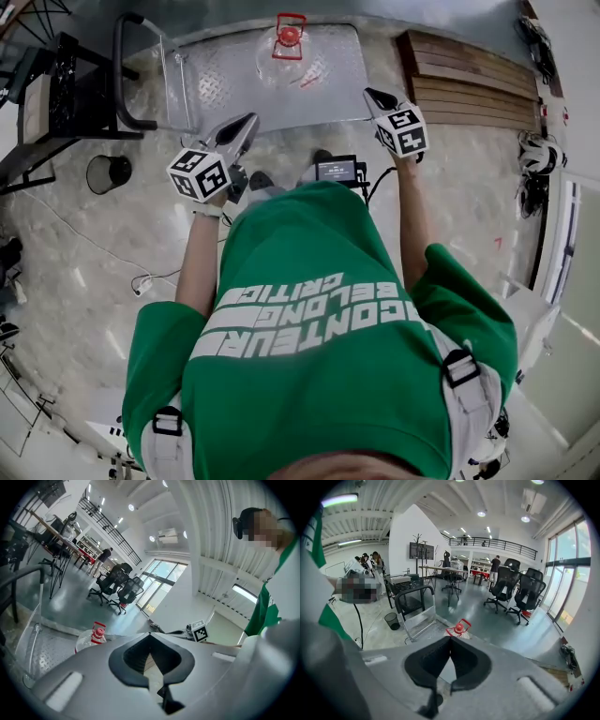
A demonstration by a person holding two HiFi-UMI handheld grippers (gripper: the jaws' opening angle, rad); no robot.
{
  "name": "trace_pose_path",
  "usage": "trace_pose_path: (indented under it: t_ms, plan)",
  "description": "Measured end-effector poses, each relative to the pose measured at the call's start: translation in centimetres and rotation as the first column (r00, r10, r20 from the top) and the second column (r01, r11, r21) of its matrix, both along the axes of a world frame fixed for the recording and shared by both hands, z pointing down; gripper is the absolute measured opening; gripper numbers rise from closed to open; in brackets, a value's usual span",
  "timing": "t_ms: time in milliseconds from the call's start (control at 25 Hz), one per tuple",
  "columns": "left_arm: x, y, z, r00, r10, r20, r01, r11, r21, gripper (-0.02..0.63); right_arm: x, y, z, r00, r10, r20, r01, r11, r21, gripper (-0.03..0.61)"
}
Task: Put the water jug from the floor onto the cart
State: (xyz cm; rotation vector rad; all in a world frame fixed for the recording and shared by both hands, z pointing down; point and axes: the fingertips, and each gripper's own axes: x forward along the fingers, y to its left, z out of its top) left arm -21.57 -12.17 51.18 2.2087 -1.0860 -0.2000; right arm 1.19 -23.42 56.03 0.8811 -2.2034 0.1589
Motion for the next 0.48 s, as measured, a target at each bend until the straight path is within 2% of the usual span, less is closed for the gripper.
trace_pose_path:
  t_ms: [280,480]
  plan:
    - [1.4,-1.4,0.3,1.000,0.019,0.022,-0.019,1.000,-0.004,0.014,1.4,0.3,-0.1,1.000,-0.016,0.027,0.016,1.000,0.008,-0.008]
    - [3.8,-2.8,0.2,0.998,0.042,0.043,-0.042,0.999,-0.010,0.014,3.2,0.9,0.0,0.998,-0.053,0.035,0.053,0.999,0.006,-0.008]
